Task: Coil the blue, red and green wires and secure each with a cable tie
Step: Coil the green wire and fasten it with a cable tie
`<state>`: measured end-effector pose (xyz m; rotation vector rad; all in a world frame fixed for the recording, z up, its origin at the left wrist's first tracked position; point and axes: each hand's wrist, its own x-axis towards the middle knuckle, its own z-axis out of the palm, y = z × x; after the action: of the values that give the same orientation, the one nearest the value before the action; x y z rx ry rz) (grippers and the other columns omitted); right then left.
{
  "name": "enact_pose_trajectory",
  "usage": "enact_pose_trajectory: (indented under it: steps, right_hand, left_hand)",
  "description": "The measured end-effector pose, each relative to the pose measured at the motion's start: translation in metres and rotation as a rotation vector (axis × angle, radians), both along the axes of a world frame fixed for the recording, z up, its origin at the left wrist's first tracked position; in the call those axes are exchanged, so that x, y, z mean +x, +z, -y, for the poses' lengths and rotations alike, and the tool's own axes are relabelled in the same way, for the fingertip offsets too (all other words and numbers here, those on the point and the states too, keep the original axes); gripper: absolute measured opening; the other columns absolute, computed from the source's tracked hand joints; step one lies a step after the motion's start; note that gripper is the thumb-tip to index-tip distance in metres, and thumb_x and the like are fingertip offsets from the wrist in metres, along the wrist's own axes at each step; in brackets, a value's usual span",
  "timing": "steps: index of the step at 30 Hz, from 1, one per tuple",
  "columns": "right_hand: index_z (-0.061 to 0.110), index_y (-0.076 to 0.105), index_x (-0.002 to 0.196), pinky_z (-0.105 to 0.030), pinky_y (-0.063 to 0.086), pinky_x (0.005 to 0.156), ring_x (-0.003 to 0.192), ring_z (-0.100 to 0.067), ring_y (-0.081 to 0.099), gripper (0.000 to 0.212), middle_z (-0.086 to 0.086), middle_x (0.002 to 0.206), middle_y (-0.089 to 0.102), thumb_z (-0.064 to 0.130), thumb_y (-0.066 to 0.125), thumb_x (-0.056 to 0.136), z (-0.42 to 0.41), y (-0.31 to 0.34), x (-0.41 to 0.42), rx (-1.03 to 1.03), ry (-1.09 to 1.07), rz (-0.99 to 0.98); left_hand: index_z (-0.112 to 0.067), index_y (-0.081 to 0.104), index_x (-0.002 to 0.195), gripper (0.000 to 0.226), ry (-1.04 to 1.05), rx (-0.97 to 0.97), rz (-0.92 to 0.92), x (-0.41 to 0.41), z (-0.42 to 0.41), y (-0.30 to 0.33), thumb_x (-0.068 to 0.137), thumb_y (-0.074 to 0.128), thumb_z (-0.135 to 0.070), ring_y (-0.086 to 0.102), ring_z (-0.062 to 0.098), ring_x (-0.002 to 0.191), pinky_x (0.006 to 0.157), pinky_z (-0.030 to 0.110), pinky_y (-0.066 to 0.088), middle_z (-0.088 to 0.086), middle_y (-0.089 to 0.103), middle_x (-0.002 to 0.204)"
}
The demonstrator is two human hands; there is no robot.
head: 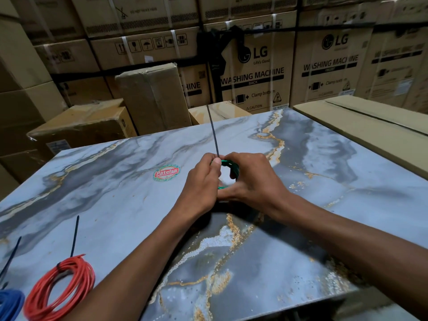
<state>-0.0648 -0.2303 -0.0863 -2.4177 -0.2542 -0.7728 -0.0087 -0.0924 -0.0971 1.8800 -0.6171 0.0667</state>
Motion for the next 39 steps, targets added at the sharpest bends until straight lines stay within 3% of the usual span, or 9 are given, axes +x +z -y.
enact_pose_trajectory:
  steps: [7, 9, 11, 16, 20, 26, 32, 35, 39]
  right_hand:
    - [0.022, 0.071, 0.121, -0.044, 0.059, 0.079, 0.085, -0.023, 0.072, 0.049, 0.001, 0.087, 0.077, 0.047, 0.079, 0.080, 0.008, 0.001, 0.004, 0.219, 0.241, -0.261]
    - [0.023, 0.067, 0.132, -0.041, 0.060, 0.075, 0.075, -0.015, 0.072, 0.046, 0.001, 0.085, 0.077, 0.042, 0.066, 0.090, 0.014, 0.005, 0.005, 0.317, 0.240, -0.335]
    - [0.022, 0.062, 0.139, -0.043, 0.062, 0.075, 0.081, -0.011, 0.073, 0.052, 0.001, 0.094, 0.076, 0.045, 0.051, 0.093, 0.021, 0.007, 0.006, 0.418, 0.203, -0.338]
    - [0.021, 0.076, 0.113, -0.024, 0.052, 0.073, 0.087, 0.003, 0.067, 0.025, 0.012, 0.092, 0.075, 0.038, 0.067, 0.097, 0.019, 0.006, 0.011, 0.632, 0.228, -0.303]
    - [0.003, 0.078, 0.098, -0.027, 0.049, 0.068, 0.077, -0.012, 0.062, 0.020, -0.008, 0.083, 0.072, 0.022, 0.073, 0.094, 0.022, 0.007, 0.014, 0.774, 0.258, -0.299]
    - [0.003, 0.081, 0.090, -0.023, 0.052, 0.061, 0.063, -0.014, 0.064, 0.010, -0.011, 0.073, 0.075, 0.013, 0.080, 0.087, 0.023, 0.007, 0.017, 0.790, 0.151, -0.198]
    - [-0.001, 0.080, 0.084, -0.025, 0.053, 0.058, 0.058, -0.016, 0.065, 0.007, -0.015, 0.070, 0.074, 0.006, 0.082, 0.084, 0.021, 0.009, 0.016, 0.832, 0.131, -0.160]
    - [-0.002, 0.079, 0.082, -0.024, 0.053, 0.054, 0.055, -0.015, 0.066, 0.007, -0.015, 0.067, 0.073, 0.004, 0.081, 0.083, 0.022, 0.008, 0.017, 0.786, 0.096, -0.125]
    - [-0.001, 0.079, 0.081, -0.029, 0.057, 0.054, 0.054, -0.022, 0.069, 0.006, -0.013, 0.064, 0.073, 0.005, 0.079, 0.083, 0.026, 0.007, 0.019, 0.636, 0.057, -0.080]
  left_hand:
    - [-0.023, 0.062, 0.099, 0.028, 0.096, -0.064, -0.022, 0.007, -0.009, 0.007, 0.093, 0.042, -0.041, 0.048, 0.014, 0.058, 0.065, 0.042, 0.048, -0.010, 0.050, 0.061]
    - [-0.017, 0.064, 0.094, 0.026, 0.078, -0.089, -0.056, 0.009, -0.012, 0.008, 0.097, 0.044, -0.034, 0.044, 0.010, 0.053, 0.058, 0.033, 0.041, -0.009, 0.047, 0.060]
    - [-0.012, 0.063, 0.093, 0.024, 0.031, -0.133, -0.120, 0.007, -0.013, 0.011, 0.104, 0.043, -0.020, 0.038, 0.005, 0.047, 0.053, 0.024, 0.036, -0.004, 0.042, 0.061]
    - [0.000, 0.060, 0.092, 0.022, -0.120, -0.160, -0.209, -0.001, -0.010, 0.015, 0.104, 0.042, -0.007, 0.031, 0.006, 0.043, 0.043, 0.015, 0.030, -0.001, 0.034, 0.056]
    - [-0.010, 0.050, 0.073, 0.029, -0.199, -0.174, -0.215, -0.010, -0.005, 0.017, 0.102, 0.049, -0.014, 0.028, 0.011, 0.047, 0.045, 0.021, 0.029, -0.005, 0.034, 0.053]
    - [-0.002, 0.064, 0.072, 0.024, -0.074, -0.138, -0.160, -0.014, 0.000, 0.018, 0.094, 0.060, -0.011, 0.033, 0.017, 0.046, 0.044, 0.024, 0.032, 0.003, 0.038, 0.048]
    - [-0.003, 0.060, 0.074, 0.016, -0.007, -0.265, -0.465, -0.020, 0.004, 0.021, 0.087, 0.055, -0.011, 0.021, 0.013, 0.045, 0.043, 0.019, 0.021, -0.002, 0.033, 0.047]
    - [-0.003, 0.060, 0.074, 0.015, 0.007, -0.254, -0.520, -0.022, 0.007, 0.022, 0.086, 0.055, -0.011, 0.022, 0.011, 0.042, 0.045, 0.020, 0.018, -0.005, 0.042, 0.046]
    - [-0.007, 0.060, 0.067, 0.017, 0.044, -0.259, -0.546, -0.023, 0.009, 0.018, 0.084, 0.059, -0.011, 0.026, 0.011, 0.041, 0.046, 0.020, 0.020, 0.008, 0.052, 0.064]
